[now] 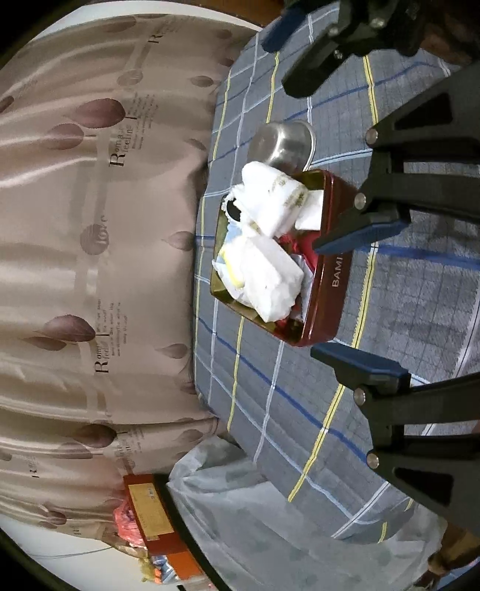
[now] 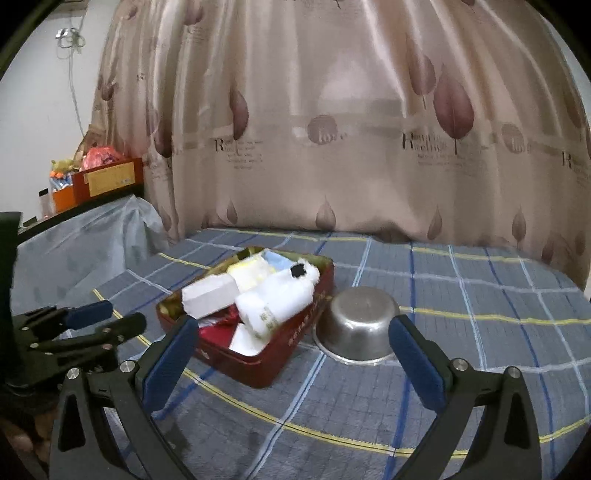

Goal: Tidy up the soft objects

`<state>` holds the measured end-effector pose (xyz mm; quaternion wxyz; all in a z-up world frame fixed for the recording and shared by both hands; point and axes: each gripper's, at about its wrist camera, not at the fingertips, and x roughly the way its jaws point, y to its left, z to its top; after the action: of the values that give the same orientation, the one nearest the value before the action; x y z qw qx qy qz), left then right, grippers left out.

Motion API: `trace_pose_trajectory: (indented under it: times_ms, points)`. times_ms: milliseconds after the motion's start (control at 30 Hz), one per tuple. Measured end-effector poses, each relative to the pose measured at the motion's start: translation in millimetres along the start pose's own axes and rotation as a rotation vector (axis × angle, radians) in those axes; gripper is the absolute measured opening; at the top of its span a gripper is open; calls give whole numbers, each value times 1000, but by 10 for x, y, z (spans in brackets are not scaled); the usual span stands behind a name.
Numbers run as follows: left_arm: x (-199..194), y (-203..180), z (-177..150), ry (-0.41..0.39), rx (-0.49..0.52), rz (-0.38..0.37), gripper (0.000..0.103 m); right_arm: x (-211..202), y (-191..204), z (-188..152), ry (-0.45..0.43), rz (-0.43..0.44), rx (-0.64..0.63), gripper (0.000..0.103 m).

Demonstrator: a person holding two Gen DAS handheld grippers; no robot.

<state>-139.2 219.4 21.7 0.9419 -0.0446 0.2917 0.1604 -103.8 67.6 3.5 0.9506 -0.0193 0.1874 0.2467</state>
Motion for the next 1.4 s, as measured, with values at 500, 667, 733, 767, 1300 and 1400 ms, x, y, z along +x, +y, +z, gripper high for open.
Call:
trace_pose_trajectory:
  times_ms: [500,667,733,767,1300,1400]
  points:
    - [-78,17,27,-11,-30,16,51,-303,104,79,-89,-82,-46,102]
    - [-77,12,23,-6,-29,1,51,-343,130,97,-91,-70,-62,102]
    - [-68,13,20,2,-32,-5,51,-353,146,99,-90,-66,-68,102]
    - [-68,12,19,3,-33,-5,51,-359,156,104,-91,-64,-69,102]
    - [-63,-3,15,11,-34,-6,51,-388,196,90,-88,-52,-75,102]
    - [-60,-3,14,12,-32,-5,51,-386,210,89,-82,-54,-73,102]
